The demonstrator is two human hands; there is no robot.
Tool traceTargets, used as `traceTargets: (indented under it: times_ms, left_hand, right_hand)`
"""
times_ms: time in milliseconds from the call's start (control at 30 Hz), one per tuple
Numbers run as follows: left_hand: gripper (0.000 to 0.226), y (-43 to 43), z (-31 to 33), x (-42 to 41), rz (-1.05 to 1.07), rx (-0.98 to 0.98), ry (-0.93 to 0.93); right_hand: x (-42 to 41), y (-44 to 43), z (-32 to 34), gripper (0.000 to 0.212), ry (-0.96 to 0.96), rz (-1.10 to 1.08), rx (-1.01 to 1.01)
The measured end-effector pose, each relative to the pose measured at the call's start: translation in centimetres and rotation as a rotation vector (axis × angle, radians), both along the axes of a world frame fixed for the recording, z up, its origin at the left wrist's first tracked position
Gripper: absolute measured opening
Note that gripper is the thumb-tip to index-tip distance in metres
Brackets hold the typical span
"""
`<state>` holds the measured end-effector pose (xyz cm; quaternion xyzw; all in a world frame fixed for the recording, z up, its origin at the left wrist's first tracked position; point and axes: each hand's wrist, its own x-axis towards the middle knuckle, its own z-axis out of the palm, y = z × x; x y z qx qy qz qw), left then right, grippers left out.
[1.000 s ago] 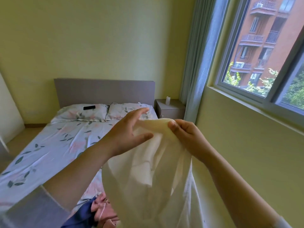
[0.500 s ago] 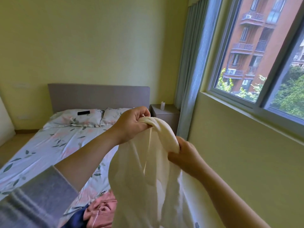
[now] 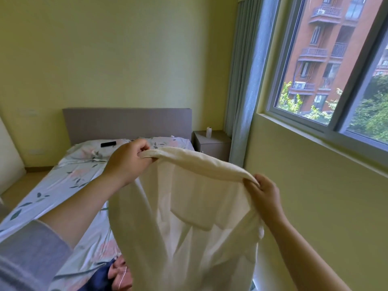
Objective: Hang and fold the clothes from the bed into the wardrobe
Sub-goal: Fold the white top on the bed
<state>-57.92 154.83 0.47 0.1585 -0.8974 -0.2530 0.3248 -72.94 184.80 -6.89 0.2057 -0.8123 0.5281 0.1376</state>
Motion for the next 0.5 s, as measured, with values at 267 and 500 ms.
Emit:
traceTargets:
  times_ms: [267,500]
  left_hand:
    - [0.051,-0.6,-3.3,3.2,0.241,0.170,-0.132]
    - [0.042,1.4,-6.3,6.8,0.313,0.641,-0.017]
  right_hand:
    - [-0.4,0.5,2.7,0.020,0.194,0.159,0.268]
    - [3.1,2.4,-1.0,0.009,0.168,0.081,0.589]
